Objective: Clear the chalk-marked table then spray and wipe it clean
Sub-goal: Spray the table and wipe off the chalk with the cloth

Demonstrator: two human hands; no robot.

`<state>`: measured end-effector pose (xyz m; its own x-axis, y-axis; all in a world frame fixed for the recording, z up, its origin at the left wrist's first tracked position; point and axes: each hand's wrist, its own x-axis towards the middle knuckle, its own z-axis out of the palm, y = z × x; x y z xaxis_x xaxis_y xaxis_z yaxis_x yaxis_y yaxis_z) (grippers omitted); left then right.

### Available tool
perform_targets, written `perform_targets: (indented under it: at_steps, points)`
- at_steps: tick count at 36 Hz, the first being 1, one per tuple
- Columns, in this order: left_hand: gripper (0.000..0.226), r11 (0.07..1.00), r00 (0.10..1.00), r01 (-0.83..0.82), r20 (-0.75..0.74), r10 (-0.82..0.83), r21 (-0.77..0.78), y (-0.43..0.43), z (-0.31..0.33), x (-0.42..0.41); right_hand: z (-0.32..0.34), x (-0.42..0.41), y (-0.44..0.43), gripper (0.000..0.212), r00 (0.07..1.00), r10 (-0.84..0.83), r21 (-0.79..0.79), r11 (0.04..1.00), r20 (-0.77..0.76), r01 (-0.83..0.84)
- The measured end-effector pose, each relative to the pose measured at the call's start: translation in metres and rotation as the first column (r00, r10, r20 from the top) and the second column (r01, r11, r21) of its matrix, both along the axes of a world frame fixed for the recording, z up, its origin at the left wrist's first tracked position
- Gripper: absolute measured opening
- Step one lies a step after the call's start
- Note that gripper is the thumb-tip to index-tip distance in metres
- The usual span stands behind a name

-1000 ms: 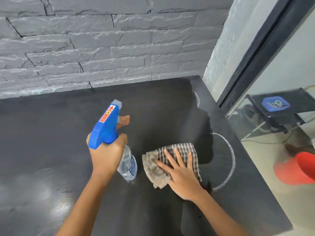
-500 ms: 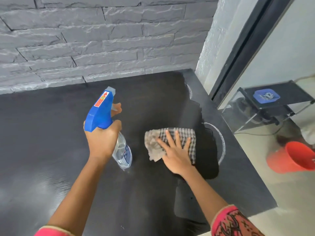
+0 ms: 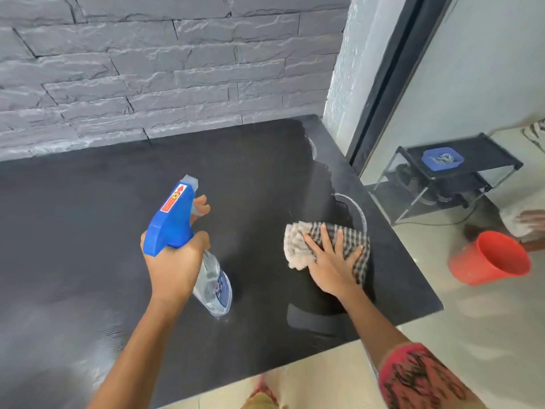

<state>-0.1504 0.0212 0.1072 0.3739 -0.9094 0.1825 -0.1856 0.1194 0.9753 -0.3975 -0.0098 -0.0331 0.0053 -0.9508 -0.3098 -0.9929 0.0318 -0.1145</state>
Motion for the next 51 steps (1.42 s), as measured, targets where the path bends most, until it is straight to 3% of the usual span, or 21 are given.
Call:
perform_targets:
  at_steps: [2, 6, 12, 17, 21, 25, 27, 32, 38, 42, 47, 51]
  points:
    - [0.037, 1.000, 1.000, 0.001, -0.003, -0.001, -0.005, 0.014, 0.000, -0.003, 0.002, 0.025, 0.002, 0.059, 0.999, 0.032, 0.006, 0.999, 0.036, -0.032]
    - [0.039, 1.000, 1.000, 0.004, 0.002, -0.004, 0.000, 0.034, -0.001, -0.006, -0.001, 0.055, 0.048, 0.062, 0.951, 0.308, 0.023, 0.951, -0.021, -0.308]
    - [0.037, 1.000, 1.000, -0.004, 0.002, 0.004, -0.010, 0.044, -0.003, -0.011, -0.016, 0.025, 0.137, 0.076, 0.855, 0.509, -0.045, 0.856, -0.096, -0.515]
    - [0.038, 1.000, 1.000, 0.018, -0.006, -0.018, -0.009, 0.043, -0.006, -0.013, -0.017, -0.035, 0.135, 0.084, 0.914, 0.394, 0.018, 0.919, -0.093, -0.394]
    - [0.035, 0.999, 0.999, 0.020, -0.027, -0.021, -0.033, 0.043, -0.008, -0.016, -0.007, -0.049, 0.085, 0.063, 0.977, 0.168, 0.020, 0.986, -0.131, -0.167]
    - [0.031, 0.998, 0.999, 0.029, -0.020, -0.030, -0.049, 0.047, -0.010, -0.019, -0.003, -0.014, 0.053, 0.057, 0.999, 0.030, -0.006, 1.000, -0.018, -0.030]
    - [0.028, 0.999, 1.000, 0.017, -0.012, -0.018, -0.050, 0.050, -0.011, -0.020, -0.002, 0.010, 0.056, 0.058, 0.997, 0.073, 0.003, 0.997, 0.022, -0.073]
    - [0.028, 0.999, 1.000, 0.017, -0.003, -0.018, -0.040, 0.050, -0.010, -0.020, -0.005, 0.045, 0.106, 0.068, 0.919, 0.393, 0.019, 0.919, -0.008, -0.393]
    - [0.028, 0.999, 1.000, 0.010, -0.017, -0.011, -0.037, 0.052, -0.011, -0.021, -0.013, 0.005, 0.154, 0.062, 0.833, 0.549, -0.044, 0.832, -0.071, -0.553]
    - [0.030, 0.999, 0.999, 0.013, -0.031, -0.014, -0.033, 0.052, -0.011, -0.022, -0.015, -0.031, 0.134, 0.070, 0.905, 0.415, 0.025, 0.910, -0.088, -0.415]
    - [0.027, 1.000, 0.999, 0.010, -0.030, -0.010, -0.020, 0.052, -0.010, -0.022, -0.005, -0.017, 0.076, 0.055, 0.993, 0.117, -0.028, 0.993, 0.000, -0.117]
    - [0.028, 1.000, 1.000, 0.010, -0.021, -0.010, -0.023, 0.052, -0.009, -0.022, -0.006, 0.027, 0.060, 0.062, 0.996, 0.082, -0.014, 0.997, 0.047, -0.081]
